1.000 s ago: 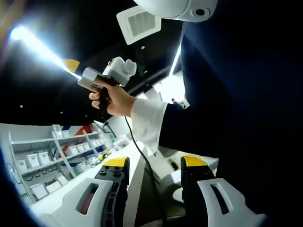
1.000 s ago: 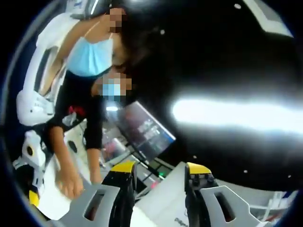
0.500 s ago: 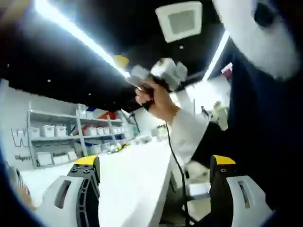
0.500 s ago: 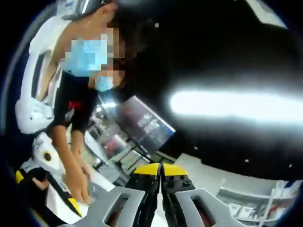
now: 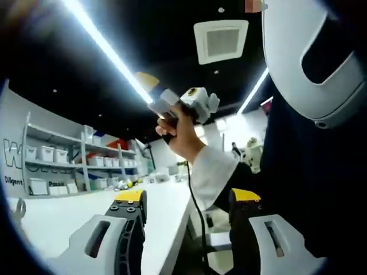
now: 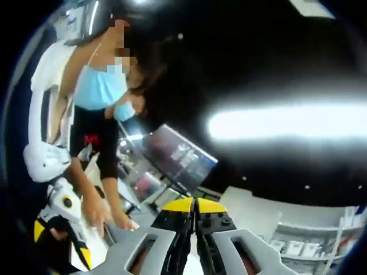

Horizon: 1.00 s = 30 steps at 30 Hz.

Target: Open the folded towel by lifting each exposed corner and separating the folded layers until the towel lies flat within the target outline without major curled edges

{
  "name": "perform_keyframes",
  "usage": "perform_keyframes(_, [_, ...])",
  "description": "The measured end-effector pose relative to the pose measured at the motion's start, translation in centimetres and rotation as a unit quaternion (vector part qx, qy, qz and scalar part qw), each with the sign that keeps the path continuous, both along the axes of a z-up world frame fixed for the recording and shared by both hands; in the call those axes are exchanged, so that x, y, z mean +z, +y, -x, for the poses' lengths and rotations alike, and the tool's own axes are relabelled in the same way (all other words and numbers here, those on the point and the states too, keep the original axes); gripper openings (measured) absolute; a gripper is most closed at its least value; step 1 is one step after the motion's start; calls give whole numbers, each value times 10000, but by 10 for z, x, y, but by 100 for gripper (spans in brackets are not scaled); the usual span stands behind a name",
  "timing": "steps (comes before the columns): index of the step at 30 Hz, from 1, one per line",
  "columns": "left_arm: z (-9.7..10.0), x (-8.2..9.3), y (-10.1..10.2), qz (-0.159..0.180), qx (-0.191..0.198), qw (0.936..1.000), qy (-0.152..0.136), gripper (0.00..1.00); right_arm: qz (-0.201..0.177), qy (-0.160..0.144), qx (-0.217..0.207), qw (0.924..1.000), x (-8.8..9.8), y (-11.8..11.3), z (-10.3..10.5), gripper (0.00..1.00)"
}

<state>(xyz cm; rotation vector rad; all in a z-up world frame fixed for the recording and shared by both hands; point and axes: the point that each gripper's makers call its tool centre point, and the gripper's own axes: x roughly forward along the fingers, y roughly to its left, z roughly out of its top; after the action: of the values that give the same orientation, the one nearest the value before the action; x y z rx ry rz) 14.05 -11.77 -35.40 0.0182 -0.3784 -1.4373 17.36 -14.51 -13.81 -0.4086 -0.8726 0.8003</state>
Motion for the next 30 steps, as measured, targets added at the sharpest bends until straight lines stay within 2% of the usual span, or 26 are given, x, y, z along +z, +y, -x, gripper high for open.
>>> perform_keyframes(2, [2, 0, 3, 29, -22, 9999, -98, 41, 44, -1, 6, 10000, -1, 3, -2, 0])
perform_keyframes(4, [6, 5, 8, 123, -40, 9988, -472, 31, 93, -56, -19, 9999, -2, 6, -4, 0])
perform_keyframes(8, [7, 10, 15, 217, -70, 9990, -391, 21, 238, 185, 56, 9995, -8, 12, -7, 0])
perform_keyframes(11, [6, 19, 23, 294, 34, 9987, -421, 5, 343, 251, 37, 9991, -10, 17, -8, 0])
perform_keyframes(12, [5, 24, 27, 328, 86, 9985, -420, 1, 355, 270, -154, 9989, -10, 15, -13, 0])
perform_keyframes(13, [2, 30, 31, 365, 188, 9988, -259, 1, 218, 327, -466, 9981, -6, 7, -22, 0])
perform_keyframes(14, [1, 34, 33, 339, 191, 9992, -123, 1, 106, 582, -733, 9956, -6, -1, -33, 0])
perform_keyframes(17, [-3, 47, 42, 260, 262, 9993, -49, 1, -22, 1125, -851, 9900, -11, -12, -53, 0])
perform_keyframes(19, [-13, 51, 48, 158, 475, 9987, 94, 1, -266, 1310, -1094, 9850, -9, -24, -66, 0])
perform_keyframes(20, [-19, 54, 53, 141, 564, 9981, 216, 1, -414, 1403, -1072, 9834, -7, -27, -68, 0])
perform_keyframes(22, [-29, 53, 59, 52, 595, 9960, 666, 1, -655, 1439, -748, 9846, -3, -28, -65, 0])
perform_keyframes(23, [-30, 52, 60, 29, 534, 9952, 814, 1, -753, 1568, -377, 9840, -2, -26, -61, 0])
perform_keyframes(25, [-29, 47, 58, -145, 356, 9939, 1034, 1, -909, 1914, 61, 9773, -3, -25, -62, 0])
perform_keyframes(27, [-30, 47, 59, -108, 366, 9944, 989, 1, -840, 1886, -172, 9783, -6, -26, -69, 0])
perform_keyframes(28, [-32, 49, 61, -25, 464, 9957, 797, 1, -836, 1846, -303, 9788, -6, -28, -72, 0])
perform_keyframes(30, [-32, 53, 64, 19, 618, 9966, 536, 1, -913, 2002, -403, 9747, -8, -31, -79, 0])
